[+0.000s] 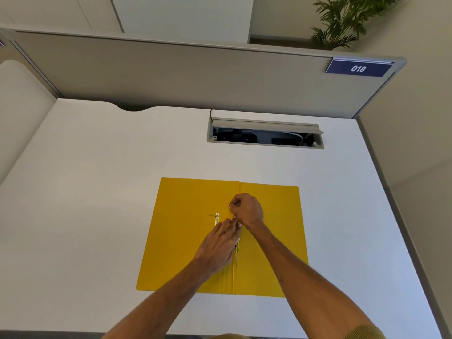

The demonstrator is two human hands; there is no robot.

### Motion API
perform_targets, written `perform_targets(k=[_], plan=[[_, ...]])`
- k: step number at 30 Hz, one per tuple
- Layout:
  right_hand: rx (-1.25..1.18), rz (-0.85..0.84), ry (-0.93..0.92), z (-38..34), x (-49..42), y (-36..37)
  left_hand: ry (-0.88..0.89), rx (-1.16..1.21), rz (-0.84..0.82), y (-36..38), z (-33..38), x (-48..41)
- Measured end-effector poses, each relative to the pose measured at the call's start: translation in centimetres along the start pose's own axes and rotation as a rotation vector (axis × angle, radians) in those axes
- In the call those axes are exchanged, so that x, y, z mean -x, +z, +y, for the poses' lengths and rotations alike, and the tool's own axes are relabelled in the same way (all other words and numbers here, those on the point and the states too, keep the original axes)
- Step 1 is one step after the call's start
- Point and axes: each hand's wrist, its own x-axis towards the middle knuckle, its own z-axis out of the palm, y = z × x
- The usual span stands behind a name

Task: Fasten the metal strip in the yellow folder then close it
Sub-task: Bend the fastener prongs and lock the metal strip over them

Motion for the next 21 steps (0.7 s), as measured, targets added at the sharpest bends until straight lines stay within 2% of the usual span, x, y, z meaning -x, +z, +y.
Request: perform_targets(k=[5,10,21], plan=[[-0.143,0.089,0.158,1.6,0.1,-0.6,0.009,0.046,-0.004,-0.3,-0.3,-0.3],[-0.264,0.106,0.272,2.7,0.3,-0.7,0.023,0.038,-0.013,-0.3,-0.4,-0.1],[-0.158,0.075,0.155,1.0,-0.4,-0.4,-0.085,0.138,0.057,-0.1,0.0,0.9]])
